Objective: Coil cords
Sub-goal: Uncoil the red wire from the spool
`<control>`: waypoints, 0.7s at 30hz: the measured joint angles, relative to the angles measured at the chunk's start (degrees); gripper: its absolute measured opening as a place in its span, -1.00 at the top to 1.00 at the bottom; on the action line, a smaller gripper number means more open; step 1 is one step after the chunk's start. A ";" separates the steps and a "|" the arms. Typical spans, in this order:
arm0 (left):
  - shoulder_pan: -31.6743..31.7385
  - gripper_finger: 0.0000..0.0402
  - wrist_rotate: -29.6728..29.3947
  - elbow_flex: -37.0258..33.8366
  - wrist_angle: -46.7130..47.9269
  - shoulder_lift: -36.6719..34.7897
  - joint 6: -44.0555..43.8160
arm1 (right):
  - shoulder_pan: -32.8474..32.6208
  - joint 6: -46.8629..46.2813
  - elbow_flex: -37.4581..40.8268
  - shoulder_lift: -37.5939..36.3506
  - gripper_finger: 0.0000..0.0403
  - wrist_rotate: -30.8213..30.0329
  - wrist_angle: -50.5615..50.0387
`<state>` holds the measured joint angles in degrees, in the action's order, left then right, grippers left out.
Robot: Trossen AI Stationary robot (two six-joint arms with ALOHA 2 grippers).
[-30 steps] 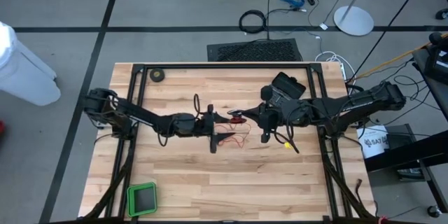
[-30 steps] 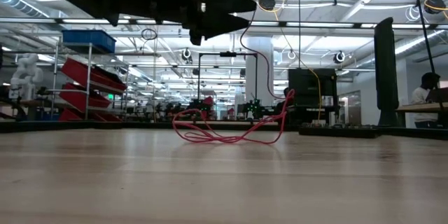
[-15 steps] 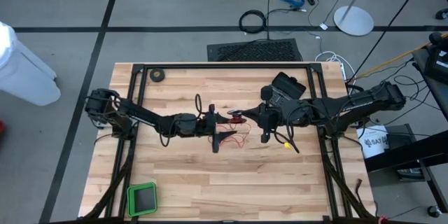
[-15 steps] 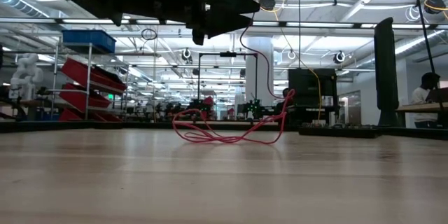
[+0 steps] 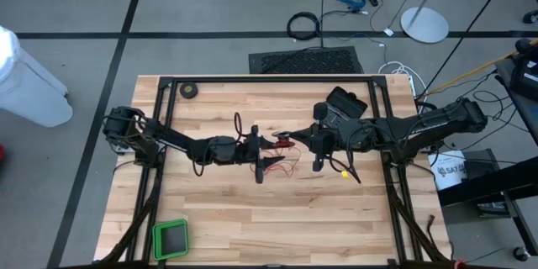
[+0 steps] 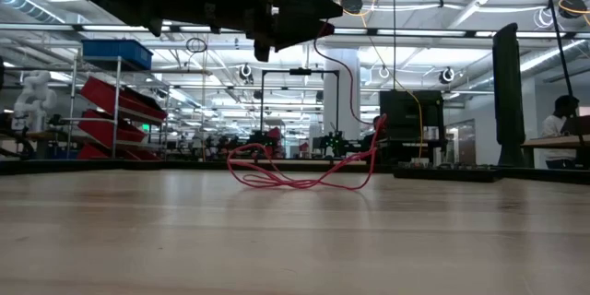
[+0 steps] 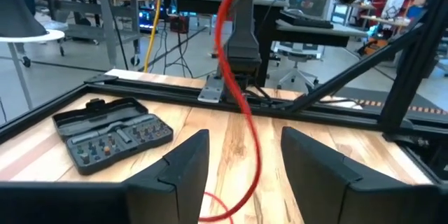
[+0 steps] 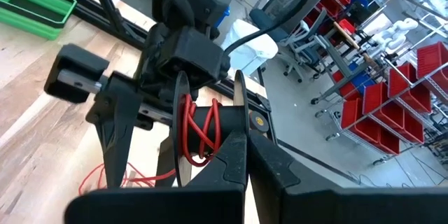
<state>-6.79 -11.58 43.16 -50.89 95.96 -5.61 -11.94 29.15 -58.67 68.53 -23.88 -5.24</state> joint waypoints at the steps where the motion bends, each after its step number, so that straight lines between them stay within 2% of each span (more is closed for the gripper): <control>1: 0.00 0.11 -0.24 -0.02 0.02 0.05 -0.01 | 0.00 0.01 0.00 0.00 1.00 -0.02 0.01; 9: 0.02 0.43 -0.56 -0.04 -0.13 0.19 0.34 | 0.00 0.02 0.00 0.00 1.00 -0.01 0.19; 15: 0.16 0.91 -0.82 -0.02 -0.61 0.19 0.48 | 0.00 0.02 0.00 0.00 1.00 -0.01 0.18; 21: 1.02 0.97 -3.18 -0.53 2.92 -0.27 0.47 | -0.02 0.02 0.00 -0.02 1.00 -0.03 -0.63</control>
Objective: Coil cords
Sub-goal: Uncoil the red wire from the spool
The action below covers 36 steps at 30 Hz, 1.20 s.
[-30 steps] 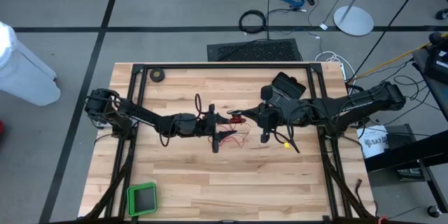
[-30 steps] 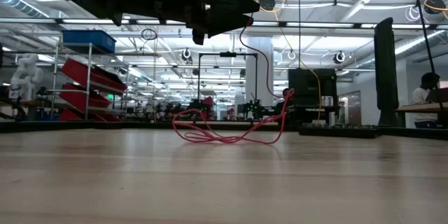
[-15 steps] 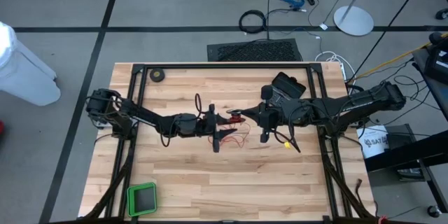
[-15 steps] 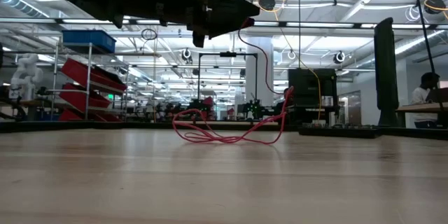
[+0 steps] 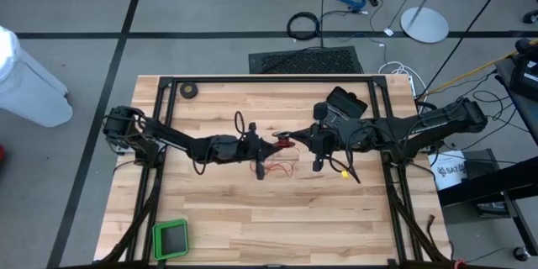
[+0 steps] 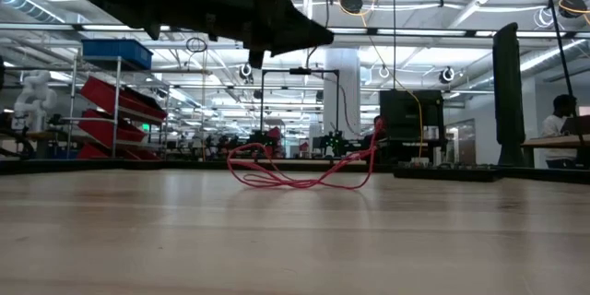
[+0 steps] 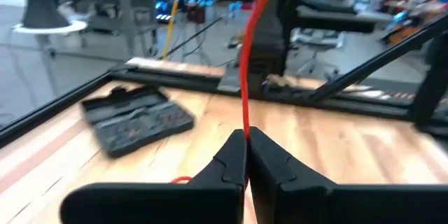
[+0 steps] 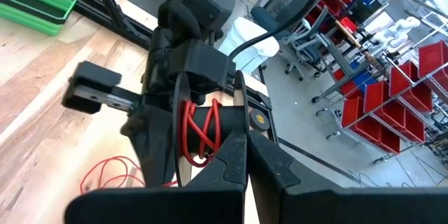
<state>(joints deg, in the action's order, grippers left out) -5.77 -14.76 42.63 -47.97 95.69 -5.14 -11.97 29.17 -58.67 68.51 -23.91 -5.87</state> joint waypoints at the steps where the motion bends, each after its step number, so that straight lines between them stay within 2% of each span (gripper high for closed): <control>1: 0.08 0.98 -0.40 -0.22 0.87 -0.36 0.00 | -0.01 0.00 0.00 0.00 1.00 0.00 -0.26; 16: 0.29 0.99 -5.30 -1.29 11.60 -9.53 3.07 | -0.02 -4.51 -0.02 -0.79 1.00 -0.06 -5.27; 33: -0.44 0.99 -5.16 -1.29 26.74 -24.05 4.46 | 0.94 -6.03 -0.02 -0.83 1.00 -3.61 -6.50; 36: -1.10 0.99 -2.35 -1.29 26.95 -25.41 4.00 | 1.21 -6.23 -0.02 -0.83 1.00 -3.62 -6.44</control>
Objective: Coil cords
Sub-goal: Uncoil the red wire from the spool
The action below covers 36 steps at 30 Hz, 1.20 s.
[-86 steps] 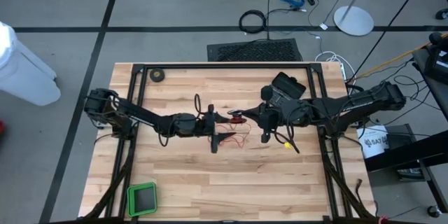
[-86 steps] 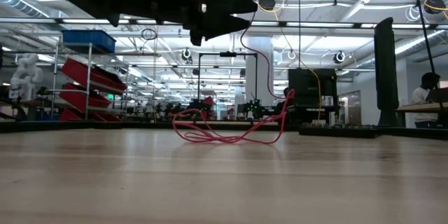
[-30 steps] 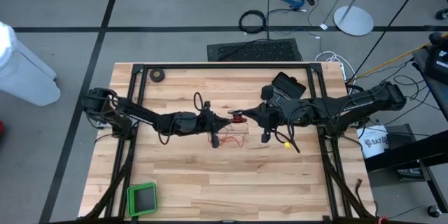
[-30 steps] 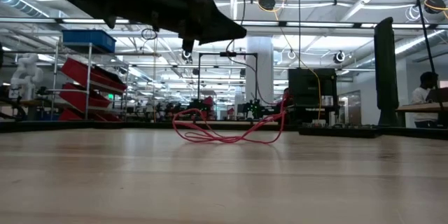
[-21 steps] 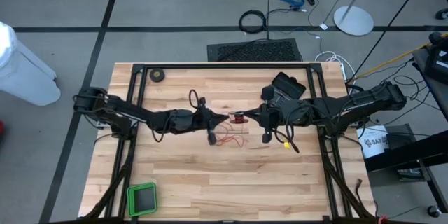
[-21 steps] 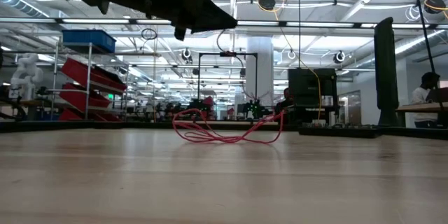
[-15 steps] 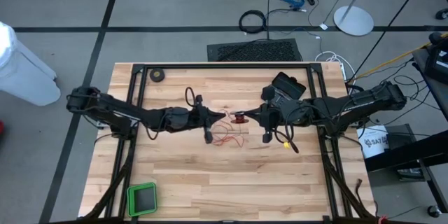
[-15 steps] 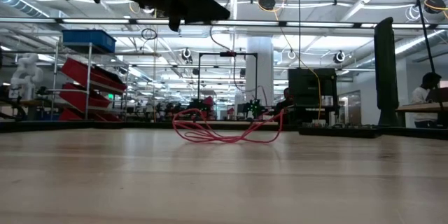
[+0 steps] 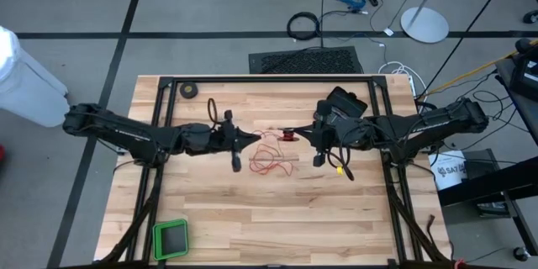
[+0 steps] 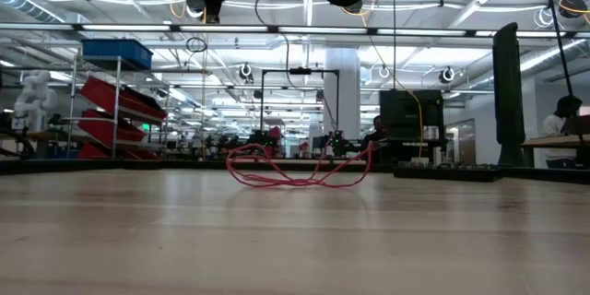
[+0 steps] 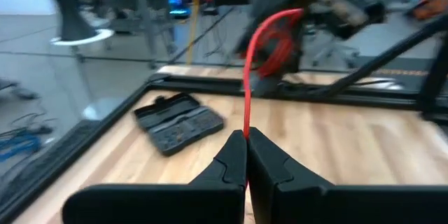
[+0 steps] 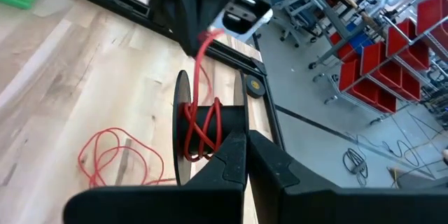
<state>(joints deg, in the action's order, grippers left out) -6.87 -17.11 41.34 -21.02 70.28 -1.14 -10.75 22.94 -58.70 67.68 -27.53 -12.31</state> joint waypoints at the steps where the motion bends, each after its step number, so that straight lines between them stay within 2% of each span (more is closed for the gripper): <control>1: -0.21 0.99 0.74 0.00 -0.04 -0.24 -0.15 | 0.15 -0.02 0.00 0.00 1.00 0.01 0.06; 11: -1.43 0.99 2.30 0.02 -1.27 -0.72 -1.51 | 1.32 0.06 0.00 -0.02 1.00 -0.03 0.60; 16: -1.54 0.99 3.74 0.02 -3.86 -0.69 -2.01 | 1.76 -0.07 0.00 0.47 1.00 -3.76 0.62; 20: -1.54 0.99 5.85 0.09 -6.83 0.26 -3.08 | 2.18 0.12 0.00 1.80 1.00 -4.27 1.97; 27: -1.58 0.99 8.11 0.09 -9.33 3.75 -3.40 | 2.92 0.68 0.00 3.17 1.00 -6.79 6.26; 31: -1.58 0.99 10.12 0.09 -14.60 7.46 -4.59 | 2.92 0.61 0.00 3.15 1.00 -9.93 7.98; 36: -1.58 0.99 12.23 0.50 -19.62 12.93 -6.03 | 2.92 0.63 0.00 3.15 1.00 -10.48 8.15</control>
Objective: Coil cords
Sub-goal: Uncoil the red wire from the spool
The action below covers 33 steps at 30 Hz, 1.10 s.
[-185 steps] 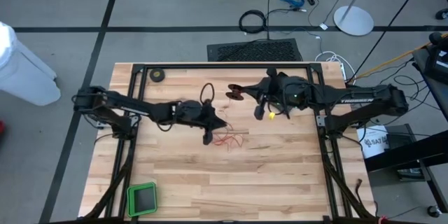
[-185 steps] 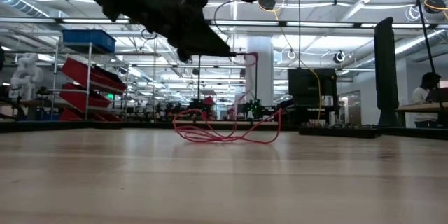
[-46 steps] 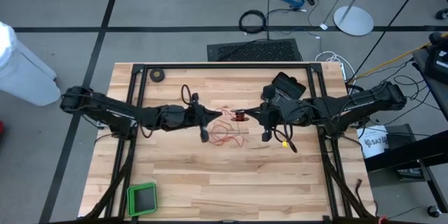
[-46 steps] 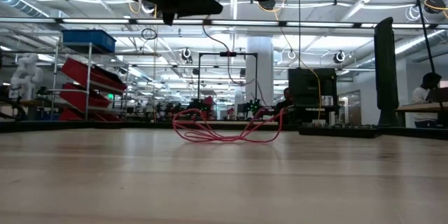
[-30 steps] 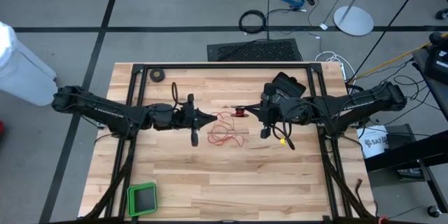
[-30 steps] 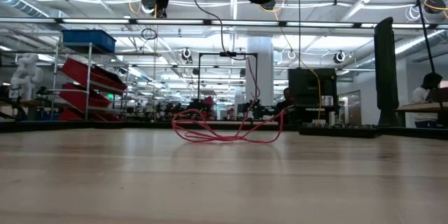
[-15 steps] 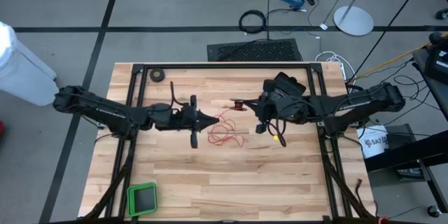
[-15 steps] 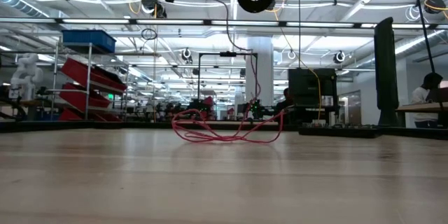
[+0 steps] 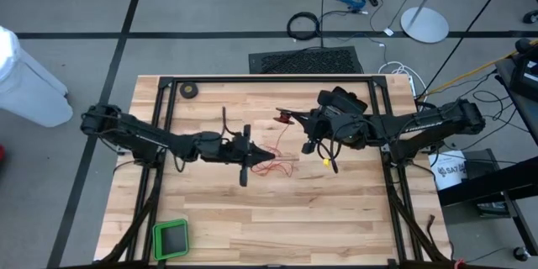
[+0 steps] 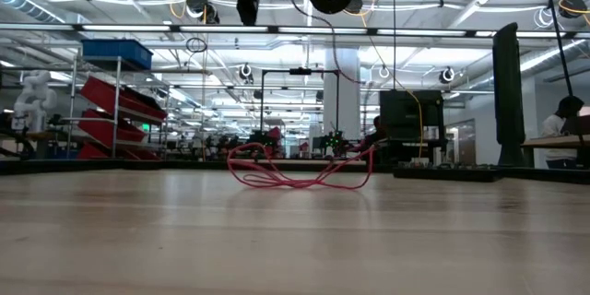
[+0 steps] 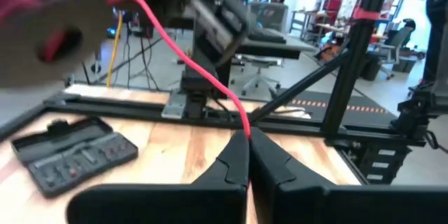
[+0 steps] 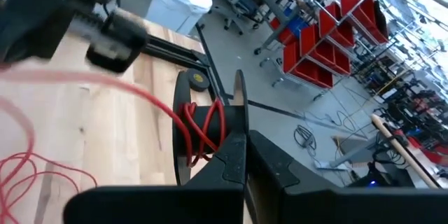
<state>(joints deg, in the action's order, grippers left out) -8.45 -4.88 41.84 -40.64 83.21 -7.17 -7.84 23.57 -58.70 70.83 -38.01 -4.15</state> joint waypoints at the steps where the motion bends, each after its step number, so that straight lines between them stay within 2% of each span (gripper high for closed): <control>1: 0.00 0.99 0.13 0.49 -0.02 1.11 -0.05 | 0.00 0.01 0.00 0.00 1.00 -0.09 0.31; 10: 0.00 0.99 0.21 3.68 -2.22 10.37 -0.09 | -0.01 0.04 0.00 0.00 1.00 -0.93 3.56; 16: 0.72 0.99 0.21 4.25 -1.46 12.62 0.01 | -0.08 -0.22 0.00 0.00 1.00 -0.90 3.55; 33: 7.41 0.99 -1.59 4.23 26.31 5.40 3.71 | -3.98 -0.39 0.00 -2.82 1.00 -0.72 2.26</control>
<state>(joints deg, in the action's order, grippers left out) -1.04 -6.47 46.07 -14.33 88.61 -3.46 -11.82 23.18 -58.70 68.01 -38.74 -1.89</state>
